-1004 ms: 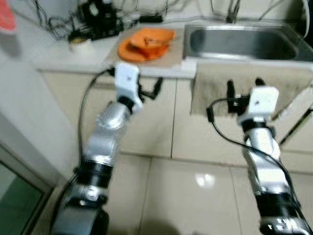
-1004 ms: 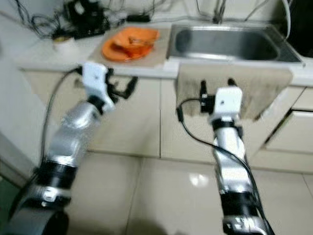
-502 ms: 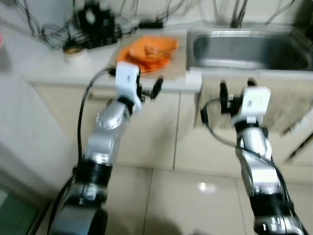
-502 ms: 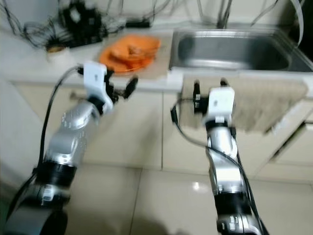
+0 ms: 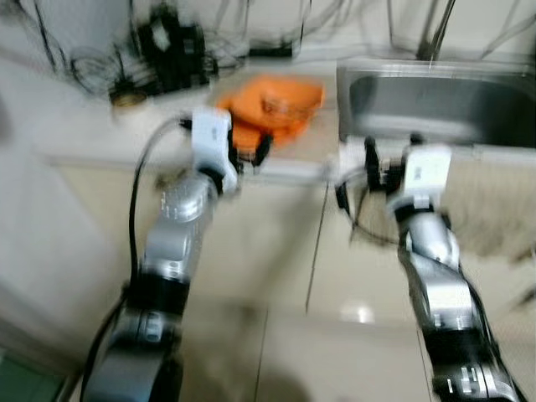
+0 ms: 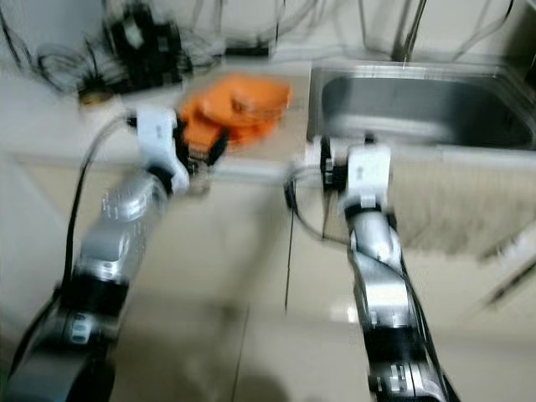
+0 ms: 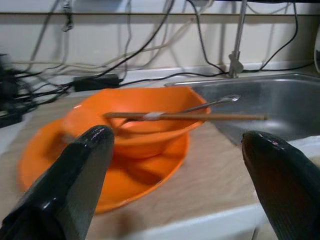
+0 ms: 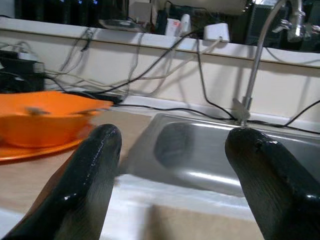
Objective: Kitchen organization
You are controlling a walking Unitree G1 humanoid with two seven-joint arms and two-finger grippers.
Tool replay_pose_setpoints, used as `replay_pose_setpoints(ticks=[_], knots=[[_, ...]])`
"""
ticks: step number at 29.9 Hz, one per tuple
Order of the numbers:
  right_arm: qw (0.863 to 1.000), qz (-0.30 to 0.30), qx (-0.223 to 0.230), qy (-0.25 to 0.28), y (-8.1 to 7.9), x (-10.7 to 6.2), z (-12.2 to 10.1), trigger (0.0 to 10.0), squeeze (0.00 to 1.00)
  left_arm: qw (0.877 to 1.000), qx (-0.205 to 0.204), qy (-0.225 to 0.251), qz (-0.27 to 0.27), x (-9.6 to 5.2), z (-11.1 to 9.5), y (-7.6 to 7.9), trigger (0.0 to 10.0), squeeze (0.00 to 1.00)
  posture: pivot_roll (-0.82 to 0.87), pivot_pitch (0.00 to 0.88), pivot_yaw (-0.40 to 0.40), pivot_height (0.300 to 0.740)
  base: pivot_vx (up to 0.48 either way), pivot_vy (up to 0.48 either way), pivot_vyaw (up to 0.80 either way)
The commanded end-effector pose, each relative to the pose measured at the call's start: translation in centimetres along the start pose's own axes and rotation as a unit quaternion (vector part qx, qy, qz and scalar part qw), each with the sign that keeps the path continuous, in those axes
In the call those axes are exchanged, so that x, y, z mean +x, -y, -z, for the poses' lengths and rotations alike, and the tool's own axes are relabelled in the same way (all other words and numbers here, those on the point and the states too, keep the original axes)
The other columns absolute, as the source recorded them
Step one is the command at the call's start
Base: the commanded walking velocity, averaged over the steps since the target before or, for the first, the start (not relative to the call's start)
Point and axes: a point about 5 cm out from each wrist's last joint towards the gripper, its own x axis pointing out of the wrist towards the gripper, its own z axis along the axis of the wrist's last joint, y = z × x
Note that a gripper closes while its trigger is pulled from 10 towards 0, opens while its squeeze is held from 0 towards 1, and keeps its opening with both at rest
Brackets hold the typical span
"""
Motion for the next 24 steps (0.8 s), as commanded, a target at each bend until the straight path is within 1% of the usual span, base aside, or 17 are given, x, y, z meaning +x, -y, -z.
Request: replay_pose_setpoints(ticks=[1,6,10,13,14,17,18,20,24], knots=[[1.0,0.001,0.002,-0.002,0.2,0.1,-0.1,10.0,0.0,1.0,0.009,0.007,0.005,0.2,-0.6,0.2,10.0,0.0,0.04,0.0,0.046,0.74,0.431,0.0,0.0],[1.0,0.001,0.005,-0.004,0.1,0.0,-0.1,10.0,0.0,1.0,0.015,0.011,-0.007,0.2,-0.7,0.0,10.0,0.0,0.05,0.0,0.049,0.74,0.429,0.0,0.0],[1.0,0.002,0.006,-0.003,0.2,0.0,-0.1,10.0,0.0,1.0,0.016,0.007,-0.004,0.3,-1.0,0.0,10.0,0.0,0.04,0.0,0.056,0.74,0.0,0.0,0.0],[1.0,0.004,0.006,-0.004,0.2,-0.1,-0.1,10.0,0.0,1.0,0.029,0.006,0.003,0.6,-1.7,-0.1,10.0,0.0,0.04,0.0,0.056,0.74,0.0,0.0,0.0],[1.0,0.006,0.007,-0.005,0.1,-0.2,0.0,10.0,0.0,1.0,0.027,0.004,0.01,0.8,-2.1,-0.1,10.0,0.0,0.04,0.0,0.056,0.74,0.0,0.0,0.0],[1.0,0.006,0.007,-0.005,0.1,-0.3,0.0,10.0,0.0,0.999,0.034,0.0,0.012,0.9,-2.4,-0.1,10.0,0.0,0.04,0.0,0.065,0.74,0.0,0.0,0.0],[1.0,0.007,0.008,-0.006,0.1,-0.4,0.0,10.0,0.0,0.999,0.049,-0.007,0.021,1.3,-2.9,-0.2,10.0,0.0,0.03,0.0,0.069,0.74,0.0,0.0,0.0],[1.0,0.008,0.009,-0.007,0.0,-0.5,0.1,10.0,0.0,0.998,0.058,-0.009,0.025,1.6,-3.4,-0.3,10.0,0.0,0.03,0.0,0.073,0.74,0.0,0.0,0.0],[1.0,0.009,0.009,-0.008,-0.1,-0.7,0.1,10.0,0.0,0.998,0.047,-0.016,0.03,2.6,-4.3,-0.9,10.0,0.0,0.02,0.0,0.078,0.74,0.0,0.0,0.0]])
